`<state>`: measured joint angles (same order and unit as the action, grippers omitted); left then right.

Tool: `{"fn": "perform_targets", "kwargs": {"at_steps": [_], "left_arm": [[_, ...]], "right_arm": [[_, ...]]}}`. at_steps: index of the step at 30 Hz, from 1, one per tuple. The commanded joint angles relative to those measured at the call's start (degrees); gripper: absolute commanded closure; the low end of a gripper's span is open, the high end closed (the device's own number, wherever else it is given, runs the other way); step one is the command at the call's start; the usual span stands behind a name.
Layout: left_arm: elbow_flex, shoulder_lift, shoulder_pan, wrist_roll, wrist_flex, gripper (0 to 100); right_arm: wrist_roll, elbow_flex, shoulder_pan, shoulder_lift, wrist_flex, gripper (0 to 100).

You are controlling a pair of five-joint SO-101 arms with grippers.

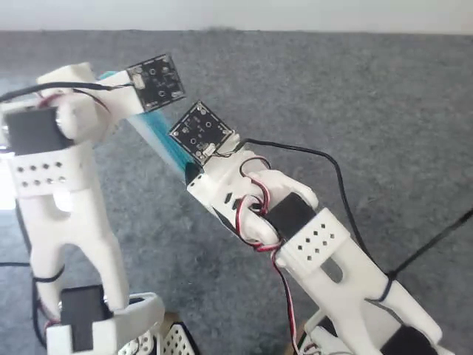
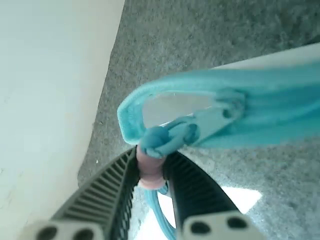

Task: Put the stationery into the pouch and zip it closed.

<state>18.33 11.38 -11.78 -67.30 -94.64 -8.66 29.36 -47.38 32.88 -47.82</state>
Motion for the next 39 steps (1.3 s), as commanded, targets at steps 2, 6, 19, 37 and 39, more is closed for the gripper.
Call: {"fn": "perform_targets", "kwargs": {"at_steps": [2,6,19,37,39], "left_arm": [[0.04,0.35,3.96,3.52,-1.93,99],[0.13,-1.05,5.71,4.57,-2.73,99],[0.04,-0.97,6.86,5.98,-4.84,99],[-0.04,-1.49,6.77,6.24,-4.84,99],[-0.04,-1.41,6.77,6.24,-4.84,99]], "right_arm": [[1.67,-4.66,-1.45,11.30,-5.14,80.2],[2.20,-4.92,-1.98,20.26,-7.43,73.4],[7.38,-4.22,-4.53,10.24,7.87,73.2],[14.42,-1.85,-1.36,5.32,16.22,80.1],[14.42,-1.85,-1.36,5.32,16.31,86.5]]}}
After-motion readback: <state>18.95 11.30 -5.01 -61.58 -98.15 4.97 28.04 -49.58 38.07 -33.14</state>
